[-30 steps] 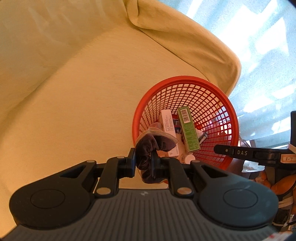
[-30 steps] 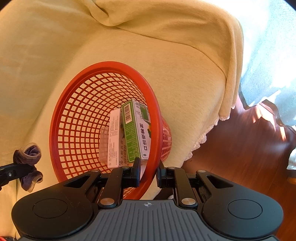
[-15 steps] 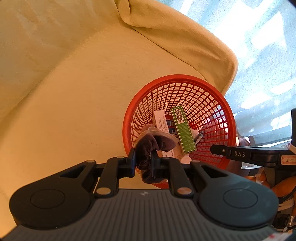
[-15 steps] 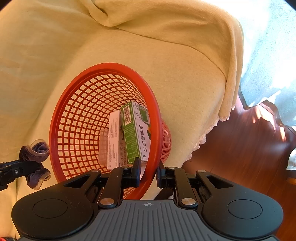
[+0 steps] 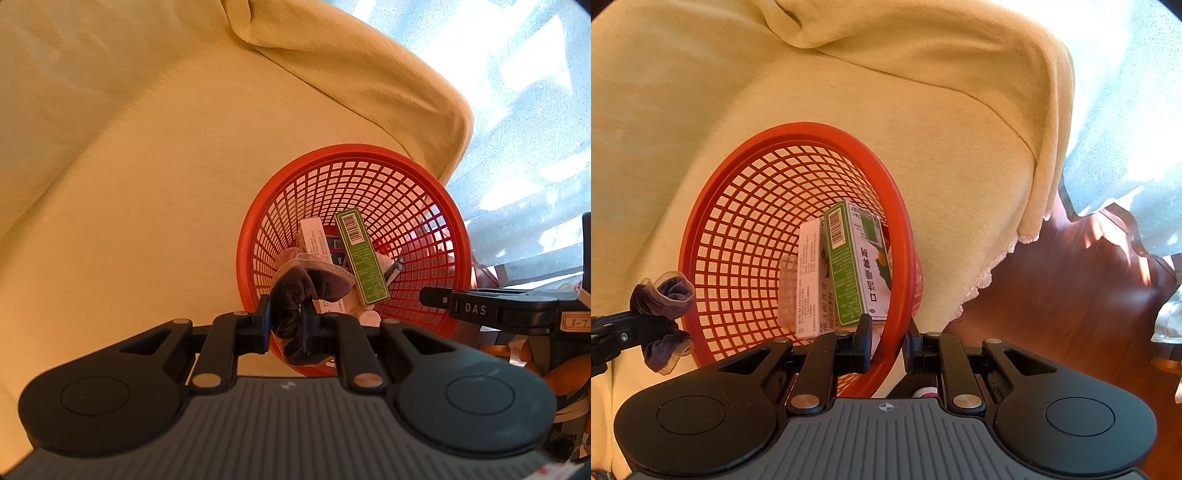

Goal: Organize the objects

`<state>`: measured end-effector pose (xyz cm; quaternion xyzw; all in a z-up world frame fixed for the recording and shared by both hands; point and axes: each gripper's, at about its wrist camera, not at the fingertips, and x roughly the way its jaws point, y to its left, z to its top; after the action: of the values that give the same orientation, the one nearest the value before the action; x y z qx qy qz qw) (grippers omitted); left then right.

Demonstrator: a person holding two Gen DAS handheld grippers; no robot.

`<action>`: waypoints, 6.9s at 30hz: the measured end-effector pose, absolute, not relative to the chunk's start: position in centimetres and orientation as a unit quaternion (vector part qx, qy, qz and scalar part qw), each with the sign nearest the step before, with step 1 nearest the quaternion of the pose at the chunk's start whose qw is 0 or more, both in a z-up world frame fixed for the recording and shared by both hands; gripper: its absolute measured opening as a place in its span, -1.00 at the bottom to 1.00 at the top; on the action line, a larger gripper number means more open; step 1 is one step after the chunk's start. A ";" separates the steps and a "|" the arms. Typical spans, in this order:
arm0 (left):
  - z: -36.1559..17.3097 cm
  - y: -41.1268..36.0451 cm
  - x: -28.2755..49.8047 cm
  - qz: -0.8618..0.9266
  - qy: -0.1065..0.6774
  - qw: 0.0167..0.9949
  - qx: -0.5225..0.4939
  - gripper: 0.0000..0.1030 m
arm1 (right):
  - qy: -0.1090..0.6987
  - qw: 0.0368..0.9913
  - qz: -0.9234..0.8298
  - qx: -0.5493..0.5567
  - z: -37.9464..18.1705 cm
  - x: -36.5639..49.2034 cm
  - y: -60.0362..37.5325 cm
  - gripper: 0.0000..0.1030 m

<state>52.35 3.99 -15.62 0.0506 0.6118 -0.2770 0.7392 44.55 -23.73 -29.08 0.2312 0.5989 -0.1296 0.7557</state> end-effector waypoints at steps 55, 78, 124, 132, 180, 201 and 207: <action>-14.9 12.5 49.2 -0.151 0.606 0.781 -0.010 -0.36 | 0.580 0.725 -0.143 0.342 -31.8 42.1 -27.7 -0.79; -16.1 11.6 48.1 -0.157 0.600 0.784 -0.015 -0.36 | 0.540 0.659 -0.208 0.480 -31.1 32.3 -32.0 -0.85; -28.4 -0.5 37.8 -0.214 0.571 0.792 0.034 -0.35 | 0.479 0.640 -0.268 0.538 -38.0 17.1 -37.6 -0.85; -33.2 -3.0 37.9 -0.208 0.552 0.806 0.056 -0.34 | 0.494 0.635 -0.269 0.529 -47.2 16.6 -40.5 -0.85; -31.6 -1.6 39.4 -0.173 0.529 0.830 0.041 0.03 | 0.502 0.774 -0.217 0.319 -47.8 16.2 -40.6 -0.31; -17.3 -0.2 24.9 -0.243 0.529 0.811 0.063 0.43 | 0.479 0.810 -0.151 0.303 -24.2 9.7 -27.5 -0.31; -13.5 3.3 20.3 -0.275 0.532 0.799 0.057 0.46 | 0.460 0.816 -0.156 0.313 -18.4 5.6 -22.3 -0.31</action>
<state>20.28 3.30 -13.51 0.0566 0.5323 -0.2746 0.7988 5.60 -22.26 -18.38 0.3129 0.4603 -0.1558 0.8161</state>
